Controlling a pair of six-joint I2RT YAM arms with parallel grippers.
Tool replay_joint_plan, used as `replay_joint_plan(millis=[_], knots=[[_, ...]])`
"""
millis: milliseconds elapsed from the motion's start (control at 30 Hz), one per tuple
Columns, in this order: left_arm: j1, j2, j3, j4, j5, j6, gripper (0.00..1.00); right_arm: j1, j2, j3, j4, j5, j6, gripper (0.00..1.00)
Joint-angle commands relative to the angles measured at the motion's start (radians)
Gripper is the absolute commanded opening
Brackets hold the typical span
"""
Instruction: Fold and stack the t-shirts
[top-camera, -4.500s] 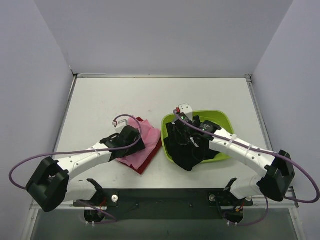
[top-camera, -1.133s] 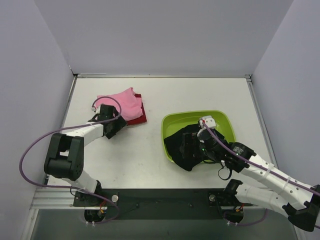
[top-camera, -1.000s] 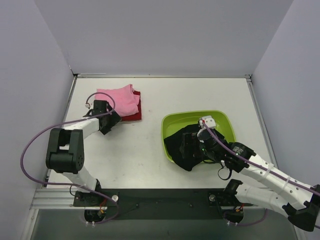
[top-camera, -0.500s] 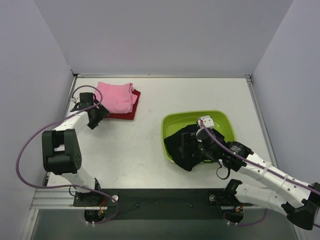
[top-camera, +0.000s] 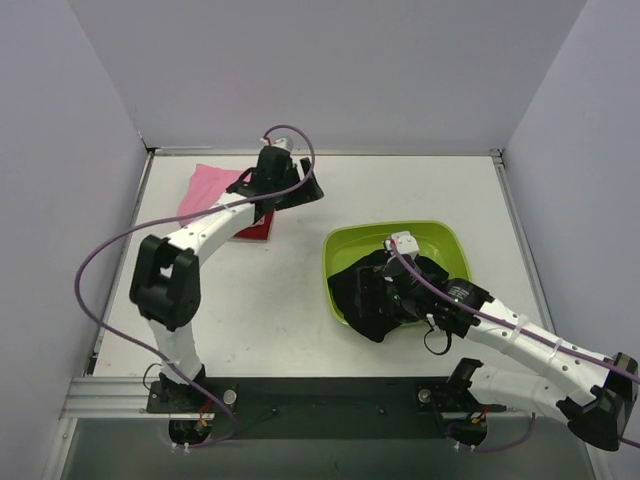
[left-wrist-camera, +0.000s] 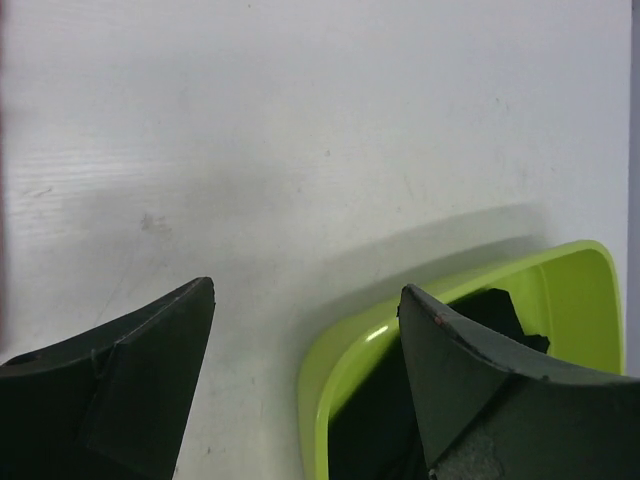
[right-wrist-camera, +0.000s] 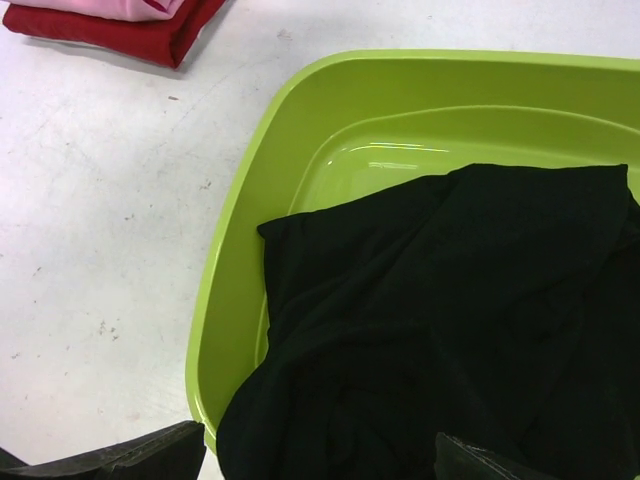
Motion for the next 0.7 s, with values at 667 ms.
replay_joint_plan(millis=[667], knots=[[0.130, 0.456, 0.322, -0.190, 0.041, 0.235, 0.83, 0.019, -0.055, 0.034, -0.060, 0.074, 0.021, 1.00]])
